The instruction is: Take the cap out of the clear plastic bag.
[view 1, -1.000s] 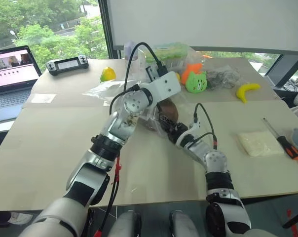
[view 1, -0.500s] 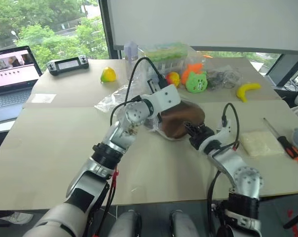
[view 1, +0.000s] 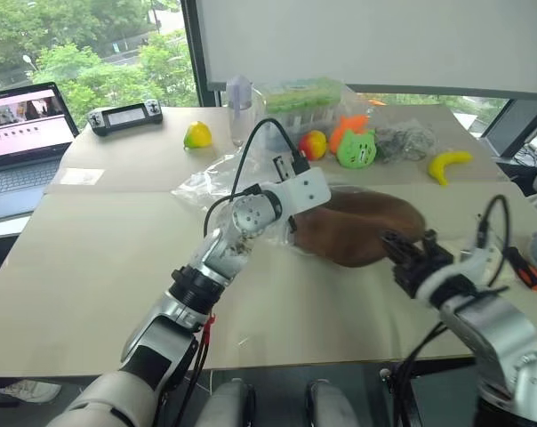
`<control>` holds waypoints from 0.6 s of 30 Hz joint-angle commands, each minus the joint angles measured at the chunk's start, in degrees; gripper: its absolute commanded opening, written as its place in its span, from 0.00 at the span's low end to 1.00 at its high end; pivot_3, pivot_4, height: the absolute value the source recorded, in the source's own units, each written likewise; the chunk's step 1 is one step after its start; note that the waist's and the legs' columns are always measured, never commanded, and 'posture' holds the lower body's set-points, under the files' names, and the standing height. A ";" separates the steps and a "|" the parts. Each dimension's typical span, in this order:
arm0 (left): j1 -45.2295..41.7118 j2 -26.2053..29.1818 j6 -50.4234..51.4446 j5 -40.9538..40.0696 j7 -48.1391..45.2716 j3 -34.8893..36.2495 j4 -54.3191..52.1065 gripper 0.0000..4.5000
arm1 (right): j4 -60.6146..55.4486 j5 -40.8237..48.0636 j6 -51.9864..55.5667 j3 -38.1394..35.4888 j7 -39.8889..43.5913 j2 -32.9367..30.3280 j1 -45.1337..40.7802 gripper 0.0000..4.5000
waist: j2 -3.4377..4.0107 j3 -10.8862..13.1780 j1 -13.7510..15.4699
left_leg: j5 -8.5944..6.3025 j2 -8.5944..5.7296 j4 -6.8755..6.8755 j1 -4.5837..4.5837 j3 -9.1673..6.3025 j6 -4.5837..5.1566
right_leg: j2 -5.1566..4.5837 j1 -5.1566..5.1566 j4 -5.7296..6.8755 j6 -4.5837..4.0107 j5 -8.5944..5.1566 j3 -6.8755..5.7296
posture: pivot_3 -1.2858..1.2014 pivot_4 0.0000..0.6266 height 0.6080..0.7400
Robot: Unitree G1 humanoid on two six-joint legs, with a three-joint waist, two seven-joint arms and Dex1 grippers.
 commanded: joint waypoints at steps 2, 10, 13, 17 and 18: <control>-0.33 -0.29 -0.81 0.27 0.29 0.01 -2.28 0.00 | -6.25 1.30 -3.53 -7.23 10.21 -8.69 4.38 0.03 | 0.09 -0.05 0.04 | 0.02 0.03 0.00 0.05 0.03 0.04 | 0.02 0.11 -0.37 0.00 0.00 0.02 | 0.52 0.24 0.99; 3.05 0.97 -4.32 1.30 0.61 -1.97 0.35 0.00 | -5.12 1.30 -4.14 -20.43 35.37 -19.72 7.60 0.03 | 0.17 -0.10 0.52 | -0.01 0.12 0.00 0.10 0.08 0.09 | 0.01 0.21 -0.49 0.00 0.00 0.08 | 0.52 0.24 0.99; 5.19 2.00 -5.94 1.82 0.37 -2.66 0.87 0.00 | -2.68 1.30 -3.07 -23.69 37.59 -21.85 7.23 0.03 | 0.17 -0.10 0.79 | -0.04 0.14 0.00 0.07 0.08 0.14 | -0.01 0.19 -0.50 0.00 0.00 0.09 | 0.52 0.24 0.99; 8.81 4.22 -7.85 2.10 -1.37 -3.72 -1.42 0.00 | 2.13 1.30 -3.05 -21.77 32.33 -20.95 -1.17 0.03 | 0.17 -0.10 1.11 | -0.05 0.16 0.06 0.07 0.10 0.14 | -0.07 0.20 -0.51 -0.02 0.01 0.13 | 0.52 0.24 0.99; 9.75 4.81 -8.06 2.06 -1.95 -3.76 -2.30 0.00 | 2.55 1.30 -3.24 -19.39 30.98 -19.85 -4.66 0.03 | 0.17 -0.10 1.28 | -0.04 0.18 0.06 0.05 0.09 0.15 | -0.15 0.18 -0.50 -0.02 0.01 0.13 | 0.52 0.24 0.99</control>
